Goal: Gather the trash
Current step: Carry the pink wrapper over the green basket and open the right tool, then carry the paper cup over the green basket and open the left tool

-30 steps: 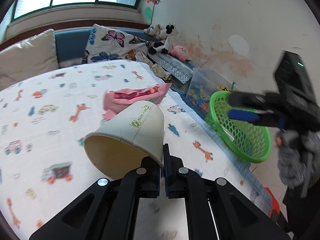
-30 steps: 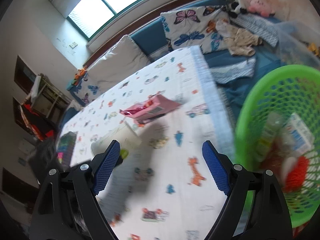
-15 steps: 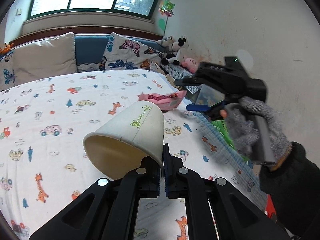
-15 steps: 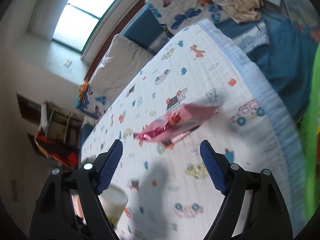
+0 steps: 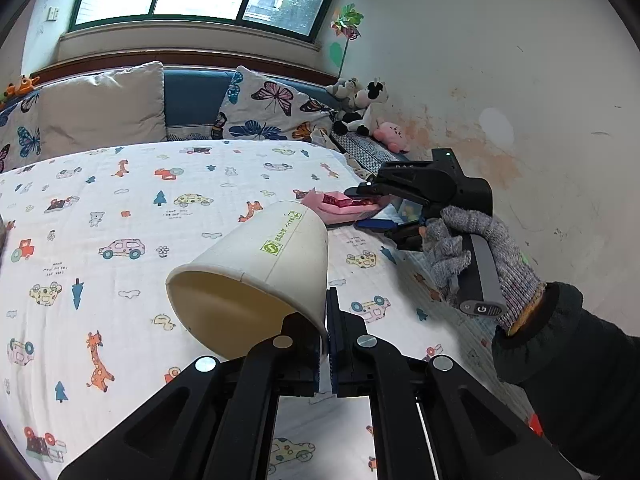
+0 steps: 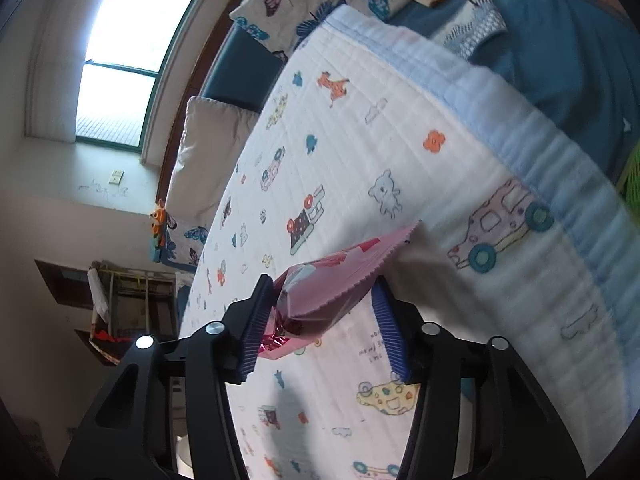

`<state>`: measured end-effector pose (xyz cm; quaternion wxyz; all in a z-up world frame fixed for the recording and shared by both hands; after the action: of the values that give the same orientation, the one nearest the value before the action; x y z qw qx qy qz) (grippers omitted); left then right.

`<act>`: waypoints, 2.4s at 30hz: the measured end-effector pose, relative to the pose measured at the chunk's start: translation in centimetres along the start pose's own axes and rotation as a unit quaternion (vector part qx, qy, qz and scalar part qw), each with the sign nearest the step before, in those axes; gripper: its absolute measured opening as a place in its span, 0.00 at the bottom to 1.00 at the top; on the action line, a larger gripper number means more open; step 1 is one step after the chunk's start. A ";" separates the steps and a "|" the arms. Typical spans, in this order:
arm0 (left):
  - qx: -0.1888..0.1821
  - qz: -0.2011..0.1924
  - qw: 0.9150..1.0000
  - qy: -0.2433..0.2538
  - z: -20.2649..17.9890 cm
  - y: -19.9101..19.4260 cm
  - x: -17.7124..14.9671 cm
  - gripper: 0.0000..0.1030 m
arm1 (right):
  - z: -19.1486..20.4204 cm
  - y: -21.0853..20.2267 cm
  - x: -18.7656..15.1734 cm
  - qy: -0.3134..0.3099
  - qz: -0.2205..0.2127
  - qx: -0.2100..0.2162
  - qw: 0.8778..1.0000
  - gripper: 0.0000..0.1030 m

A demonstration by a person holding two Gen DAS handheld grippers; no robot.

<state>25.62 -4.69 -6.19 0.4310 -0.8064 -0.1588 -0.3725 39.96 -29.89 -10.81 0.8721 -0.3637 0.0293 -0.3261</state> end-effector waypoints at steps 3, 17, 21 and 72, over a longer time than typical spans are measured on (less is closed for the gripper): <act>-0.002 -0.001 1.000 0.000 -0.2 0.1 0.3 0.04 | 0.5 -1.1 -0.4 -0.016 -0.007 0.009 1.000 0.43; -0.042 0.005 0.999 0.026 -6.4 1.0 1.0 0.04 | -0.3 -11.8 -2.6 -0.089 -0.064 0.011 0.994 0.40; -0.056 0.012 0.998 0.035 -9.1 1.9 1.2 0.04 | -2.1 -15.6 -2.7 -0.102 -0.087 -0.006 0.991 0.40; -0.102 0.159 0.972 0.141 -28.4 20.5 0.0 0.06 | -17.2 -32.1 -5.2 -0.129 -0.227 -0.187 0.947 0.70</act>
<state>24.26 -39.62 -8.06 0.4179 -0.8004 0.0730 -0.4235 13.33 -54.20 -3.41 0.6877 -0.5559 -0.1070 -0.4546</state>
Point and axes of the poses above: each gripper's, at about its wrist camera, not at the fingertips, and y roughly the way its jaws point, z to its left, x to its top, the point moved 7 cm from there along y, roughly the way its jaws point, and after that the axes turned 3 degrees about -x, right-handed, at the moved point
